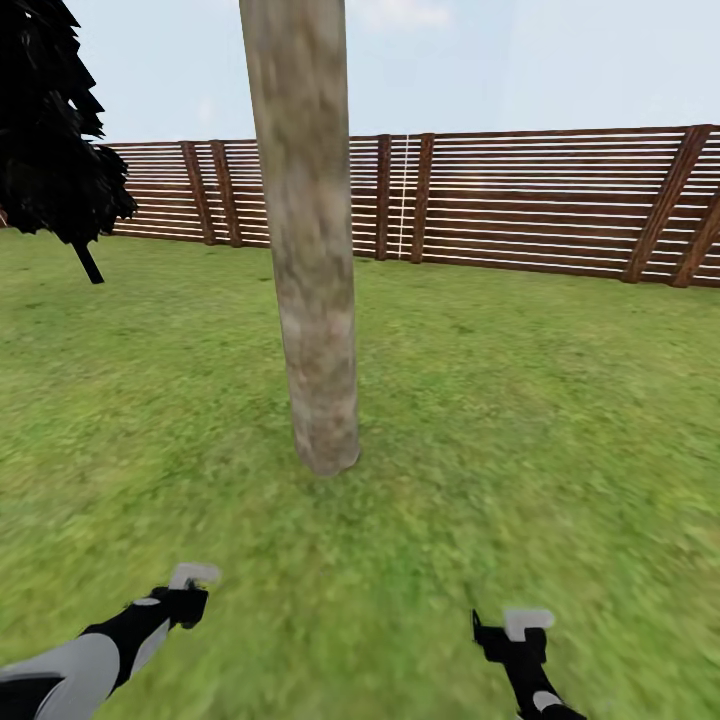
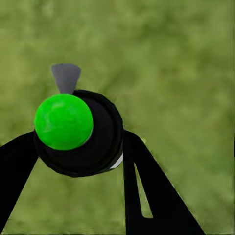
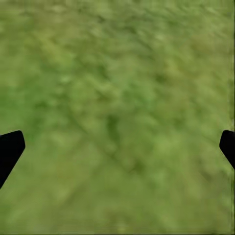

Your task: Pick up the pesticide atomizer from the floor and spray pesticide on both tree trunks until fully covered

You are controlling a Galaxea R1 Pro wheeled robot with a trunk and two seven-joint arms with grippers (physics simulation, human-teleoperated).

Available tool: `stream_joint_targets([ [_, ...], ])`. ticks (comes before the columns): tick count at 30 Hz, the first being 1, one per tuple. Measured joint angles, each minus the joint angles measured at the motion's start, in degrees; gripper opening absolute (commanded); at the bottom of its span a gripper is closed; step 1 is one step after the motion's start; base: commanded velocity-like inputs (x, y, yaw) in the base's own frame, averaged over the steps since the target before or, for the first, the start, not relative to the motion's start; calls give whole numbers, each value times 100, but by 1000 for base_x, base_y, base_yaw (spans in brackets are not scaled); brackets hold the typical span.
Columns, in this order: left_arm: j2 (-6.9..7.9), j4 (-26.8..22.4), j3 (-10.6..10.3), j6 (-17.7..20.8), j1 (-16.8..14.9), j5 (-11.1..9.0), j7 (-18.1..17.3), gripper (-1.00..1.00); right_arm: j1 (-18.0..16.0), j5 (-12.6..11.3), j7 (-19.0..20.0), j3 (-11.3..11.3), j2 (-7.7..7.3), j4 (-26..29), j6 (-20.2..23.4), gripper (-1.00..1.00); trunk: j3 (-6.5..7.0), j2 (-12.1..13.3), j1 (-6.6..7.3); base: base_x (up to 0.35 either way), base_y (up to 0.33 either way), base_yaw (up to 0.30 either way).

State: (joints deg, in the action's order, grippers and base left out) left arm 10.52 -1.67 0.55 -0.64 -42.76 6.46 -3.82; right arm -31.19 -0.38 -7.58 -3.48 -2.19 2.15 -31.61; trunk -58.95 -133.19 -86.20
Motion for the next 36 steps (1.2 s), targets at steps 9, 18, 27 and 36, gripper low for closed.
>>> stream_joint_targets([
  [9, -291, -94, -14, 956, -25, -6, 91, -100, 220, -154, -20, 6, -460, -2, -151, 100, 1, 0, 3, 140, -11, 0],
  [18, -332, -1645, 84, 2366, -31, -147, 96, -100, 222, -642, -135, 10, -473, -1, -142, 100, 3, 0, 3, 292, -137, -32],
  [27, -331, -1723, 58, 2421, -31, -399, 102, -100, 223, -654, -137, 9, -467, 2, -135, 100, 10, 0, 1, 194, -127, -250],
  [36, -332, -1740, 48, 2734, -92, -408, 53, -100, 223, -663, -127, 2, -452, 8, -127, 100, -14, 0, 0, 4, -1, -32],
])
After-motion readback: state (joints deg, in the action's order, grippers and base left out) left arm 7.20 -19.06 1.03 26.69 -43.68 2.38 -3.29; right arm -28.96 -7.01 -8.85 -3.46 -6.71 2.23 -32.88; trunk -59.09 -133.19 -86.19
